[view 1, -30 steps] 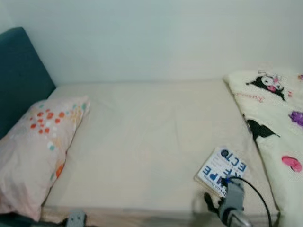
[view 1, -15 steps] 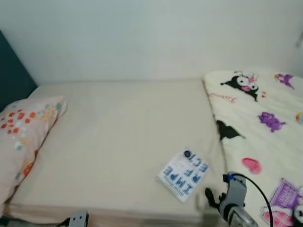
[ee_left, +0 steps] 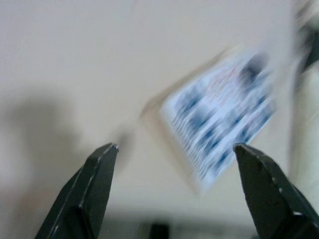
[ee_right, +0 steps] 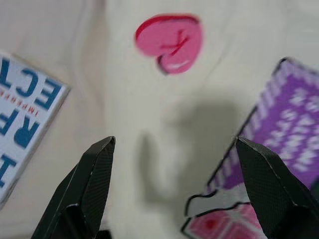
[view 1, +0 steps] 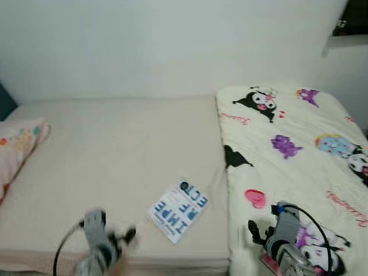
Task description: Clean up the room
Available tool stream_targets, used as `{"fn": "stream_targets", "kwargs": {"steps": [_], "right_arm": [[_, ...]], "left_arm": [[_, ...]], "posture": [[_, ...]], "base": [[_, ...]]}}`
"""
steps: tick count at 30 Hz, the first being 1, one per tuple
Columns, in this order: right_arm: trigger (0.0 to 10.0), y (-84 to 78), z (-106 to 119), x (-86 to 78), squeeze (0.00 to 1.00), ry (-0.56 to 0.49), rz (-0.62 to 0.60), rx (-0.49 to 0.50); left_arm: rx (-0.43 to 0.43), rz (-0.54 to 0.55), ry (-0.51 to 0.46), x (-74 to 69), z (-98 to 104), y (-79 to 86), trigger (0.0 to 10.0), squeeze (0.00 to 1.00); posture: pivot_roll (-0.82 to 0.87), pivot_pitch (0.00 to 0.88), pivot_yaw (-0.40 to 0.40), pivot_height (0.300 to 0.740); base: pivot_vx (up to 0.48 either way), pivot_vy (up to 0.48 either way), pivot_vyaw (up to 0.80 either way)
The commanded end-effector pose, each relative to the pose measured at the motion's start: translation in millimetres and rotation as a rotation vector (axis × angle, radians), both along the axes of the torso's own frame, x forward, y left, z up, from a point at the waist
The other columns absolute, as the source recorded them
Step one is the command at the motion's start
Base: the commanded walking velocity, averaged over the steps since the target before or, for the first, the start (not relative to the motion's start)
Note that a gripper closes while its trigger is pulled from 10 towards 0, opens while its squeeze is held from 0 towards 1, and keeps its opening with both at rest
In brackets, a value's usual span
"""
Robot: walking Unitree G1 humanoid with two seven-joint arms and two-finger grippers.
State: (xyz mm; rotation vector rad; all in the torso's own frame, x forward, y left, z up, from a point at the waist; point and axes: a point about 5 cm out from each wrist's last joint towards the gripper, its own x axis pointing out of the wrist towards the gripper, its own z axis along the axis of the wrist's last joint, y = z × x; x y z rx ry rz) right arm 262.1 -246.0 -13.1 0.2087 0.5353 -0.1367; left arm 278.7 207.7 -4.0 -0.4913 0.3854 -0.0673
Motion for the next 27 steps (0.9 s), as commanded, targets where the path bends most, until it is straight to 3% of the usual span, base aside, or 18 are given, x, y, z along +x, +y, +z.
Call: {"fn": "stream_targets", "kwargs": {"steps": [1, 2, 3, 5, 6, 7, 10, 12, 13, 14, 15, 16, 17, 18, 20, 27], "right_arm": [[10.0, 5.9, 1, 2.7, 0.00, -0.025, 0.011, 0.027], [10.0, 5.8, 4, 4.7, 0.00, -0.037, 0.012, 0.034], [10.0, 5.8, 4, 4.7, 0.00, -0.037, 0.012, 0.034], [10.0, 4.8, 9, 10.1, 0.00, -0.057, 0.009, 0.033], [10.0, 4.8, 9, 10.1, 0.00, -0.057, 0.009, 0.033], [10.0, 4.1, 13, 13.2, 0.00, -0.074, 0.004, 0.038], [10.0, 2.7, 16, 16.6, 0.00, -0.090, -0.005, 0.040], [10.0, -1.2, 29, 26.8, 0.00, -0.147, -0.025, 0.047], [10.0, -1.2, 29, 26.8, 0.00, -0.147, -0.025, 0.047], [10.0, -3.3, 38, 32.7, 0.00, -0.182, -0.034, 0.049], [10.0, -5.6, 47, 38.6, 0.00, -0.218, -0.037, 0.047], [10.0, -7.2, 54, 42.9, 0.00, -0.247, -0.038, 0.043], [10.0, -7.2, 54, 42.9, 0.00, -0.247, -0.038, 0.043], [10.0, -8.0, 60, 46.0, 0.00, -0.268, -0.035, 0.040], [10.0, -8.7, 67, 49.9, 0.00, -0.293, -0.033, 0.037], [10.0, -8.8, 94, 65.4, 0.00, -0.380, -0.014, 0.036]], "left_arm": [[-0.084, 0.023, -0.143, 12.8, 23, 18.7, 10.0, 0.00], [-0.141, 0.003, -0.198, 19.2, 33, 19.4, 10.0, 0.00], [-0.141, 0.003, -0.198, 19.2, 33, 19.4, 10.0, 0.00], [-0.279, -0.114, -0.261, 25.5, 45, 11.1, 10.0, 0.00], [-0.279, -0.114, -0.261, 25.5, 45, 11.1, 10.0, 0.00], [-0.322, -0.185, -0.274, 25.7, 47, 4.6, 10.0, 0.00], [-0.354, -0.250, -0.268, 24.3, 46, -3.0, 10.0, 0.00], [-0.357, -0.351, -0.185, 15.4, 31, -24.8, 10.0, 0.00], [-0.357, -0.351, -0.185, 15.4, 31, -24.8, 10.0, 0.00], [-0.337, -0.366, -0.120, 10.0, 20, -35.8, 10.0, 0.00], [-0.249, -0.312, -0.051, 8.0, 10, -42.2, 10.0, 0.00], [-0.228, -0.235, -0.005, 7.6, 4, -44.4, 10.0, 0.00], [-0.228, -0.235, -0.005, 7.6, 4, -44.4, 10.0, 0.00], [-0.231, -0.174, 0.018, 8.1, 2, -45.1, 10.0, 0.00], [-0.256, -0.161, 0.028, 8.1, 1, -49.6, 10.0, 0.00], [-0.373, -0.210, 0.025, 7.0, 1, -73.0, 10.0, 0.00]], "posture": [[-0.12, 0.117, 0.053, 0.735], [-0.12, 0.117, 0.053, 0.735], [-0.12, 0.117, 0.053, 0.735], [-0.12, 0.119, 0.052, 0.730], [-0.12, 0.119, 0.052, 0.730], [-0.12, 0.119, 0.052, 0.725], [-0.12, 0.120, 0.052, 0.720], [-0.12, 0.122, 0.055, 0.710], [-0.12, 0.122, 0.055, 0.710], [-0.12, 0.122, 0.055, 0.705], [-0.13, 0.126, 0.051, 0.700], [-0.13, 0.127, 0.050, 0.695], [-0.13, 0.127, 0.050, 0.695], [-0.14, 0.129, 0.050, 0.690], [-0.14, 0.129, 0.048, 0.685], [-0.14, 0.130, 0.042, 0.660]], "base": [[0.000, 0.000, 0.00], [0.000, 0.000, 0.00], [0.000, 0.000, 0.00], [0.000, 0.000, 0.00], [0.000, 0.000, 0.00], [0.000, 0.000, 0.00], [0.000, 0.000, 0.00], [0.000, 0.000, 0.00], [0.000, 0.000, 0.00], [0.000, 0.000, 0.00], [0.000, 0.000, 0.00], [0.000, 0.000, 0.00], [0.000, 0.000, 0.00], [0.000, 0.000, 0.00], [0.000, 0.000, 0.00], [0.000, 0.000, 0.00]]}}
